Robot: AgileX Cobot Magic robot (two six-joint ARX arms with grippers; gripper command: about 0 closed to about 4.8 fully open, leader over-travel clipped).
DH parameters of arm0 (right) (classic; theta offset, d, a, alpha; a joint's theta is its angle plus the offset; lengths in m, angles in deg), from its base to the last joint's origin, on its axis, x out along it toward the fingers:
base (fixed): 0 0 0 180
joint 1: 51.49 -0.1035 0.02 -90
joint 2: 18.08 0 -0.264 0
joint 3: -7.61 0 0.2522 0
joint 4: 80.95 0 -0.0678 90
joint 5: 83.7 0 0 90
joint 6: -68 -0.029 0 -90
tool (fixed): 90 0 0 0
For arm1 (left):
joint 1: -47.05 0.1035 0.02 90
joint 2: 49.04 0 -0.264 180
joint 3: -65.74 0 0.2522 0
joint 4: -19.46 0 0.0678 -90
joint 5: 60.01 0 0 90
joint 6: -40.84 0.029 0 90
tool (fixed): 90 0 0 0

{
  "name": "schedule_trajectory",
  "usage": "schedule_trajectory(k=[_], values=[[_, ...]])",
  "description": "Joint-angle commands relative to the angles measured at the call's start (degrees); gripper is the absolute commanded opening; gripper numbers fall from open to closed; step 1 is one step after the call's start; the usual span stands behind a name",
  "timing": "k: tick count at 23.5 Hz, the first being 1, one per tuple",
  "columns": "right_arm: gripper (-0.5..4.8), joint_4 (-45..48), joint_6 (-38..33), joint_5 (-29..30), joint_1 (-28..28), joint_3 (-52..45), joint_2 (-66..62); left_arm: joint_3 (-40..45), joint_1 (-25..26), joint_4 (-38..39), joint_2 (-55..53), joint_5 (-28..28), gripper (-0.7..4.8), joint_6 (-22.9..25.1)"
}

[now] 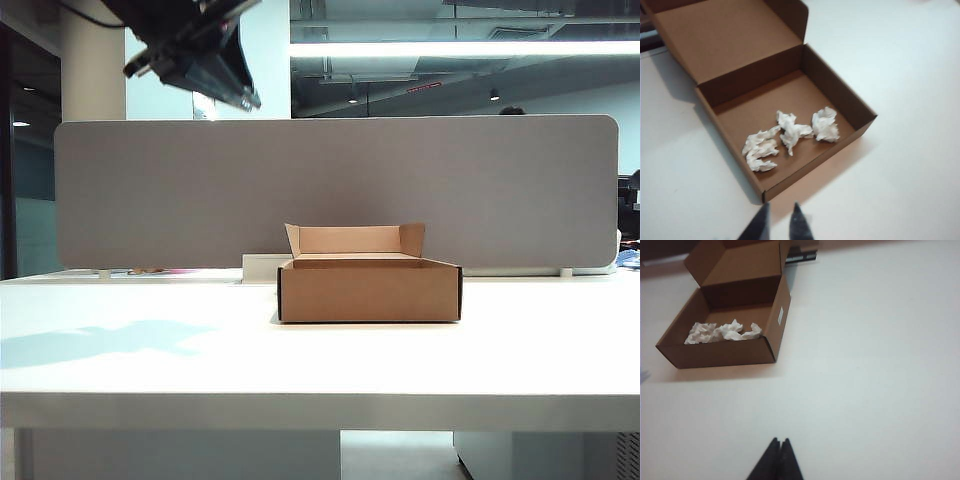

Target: Pick up all the paper balls on the table and put them in the paper box.

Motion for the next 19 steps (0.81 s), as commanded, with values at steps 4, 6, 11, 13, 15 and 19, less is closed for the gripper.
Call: schedule_trajectory(k=[4, 6, 11, 13, 15, 19], values=[[-0.03, 0.48, -0.55, -3.85, -0.07, -3.74, 11.08, -0.2, -0.09, 1.64, 1.05, 0.59, 0.48, 0.46], [-0.03, 0.02, -0.55, -4.28, -0.07, -4.26, 13.29, -0.17, -0.11, 2.23, 1.05, 0.59, 0.48, 0.46], [-0.03, -0.76, -0.55, -4.26, -0.09, -5.79, 17.68, -0.13, -0.11, 2.43, 1.05, 0.61, 0.48, 0.46], [-0.03, -0.7, -1.6, -4.22, -0.09, -7.23, 20.24, -0.13, -0.11, 2.89, 1.05, 0.59, 0.48, 0.55], [-0.03, -0.7, -2.51, -4.31, -0.09, -8.09, 21.94, -0.13, -0.11, 3.3, 1.05, 0.59, 0.48, 1.07], [-0.03, 0.17, -2.91, -4.31, -0.09, -9.84, 24.15, -0.13, -0.11, 4.15, 1.05, 0.61, 0.48, 2.64]])
